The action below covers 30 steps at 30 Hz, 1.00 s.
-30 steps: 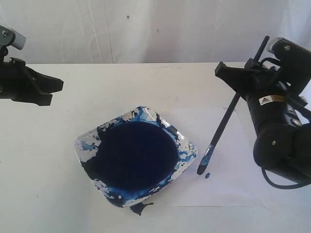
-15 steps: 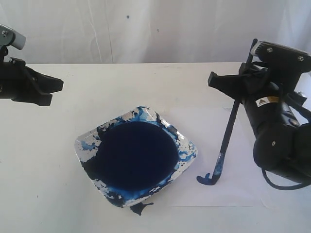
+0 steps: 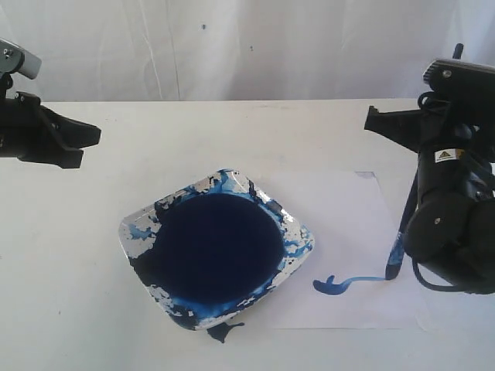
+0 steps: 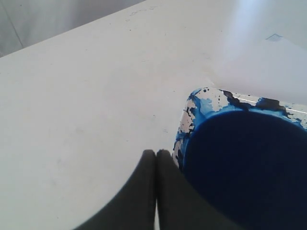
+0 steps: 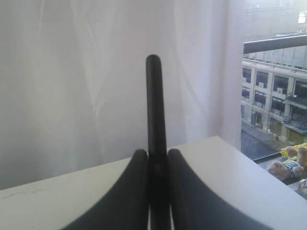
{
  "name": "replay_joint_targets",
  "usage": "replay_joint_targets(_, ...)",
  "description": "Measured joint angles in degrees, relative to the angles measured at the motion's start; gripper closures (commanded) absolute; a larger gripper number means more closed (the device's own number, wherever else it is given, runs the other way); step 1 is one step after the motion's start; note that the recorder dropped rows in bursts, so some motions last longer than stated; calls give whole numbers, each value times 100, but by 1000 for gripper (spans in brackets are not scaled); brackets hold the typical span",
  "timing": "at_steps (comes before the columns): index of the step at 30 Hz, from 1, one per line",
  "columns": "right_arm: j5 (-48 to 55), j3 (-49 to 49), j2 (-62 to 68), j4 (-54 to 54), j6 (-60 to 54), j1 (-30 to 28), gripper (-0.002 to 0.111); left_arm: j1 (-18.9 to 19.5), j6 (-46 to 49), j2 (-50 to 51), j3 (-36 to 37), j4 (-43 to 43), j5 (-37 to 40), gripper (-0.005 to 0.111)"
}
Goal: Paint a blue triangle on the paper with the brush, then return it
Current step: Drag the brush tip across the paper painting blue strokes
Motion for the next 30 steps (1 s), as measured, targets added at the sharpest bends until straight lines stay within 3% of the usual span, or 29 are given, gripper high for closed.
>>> replay_joint_targets(14, -62, 0, -234, 88, 140, 0, 107, 0, 0, 0, 0, 0, 0, 107)
replay_joint_targets(22, 1131, 0, -917, -656, 839, 0, 107, 0, 0, 0, 0, 0, 0, 107)
replay_joint_targets(30, 1445, 0, -516, -1270, 1731, 0, 107, 0, 0, 0, 0, 0, 0, 107)
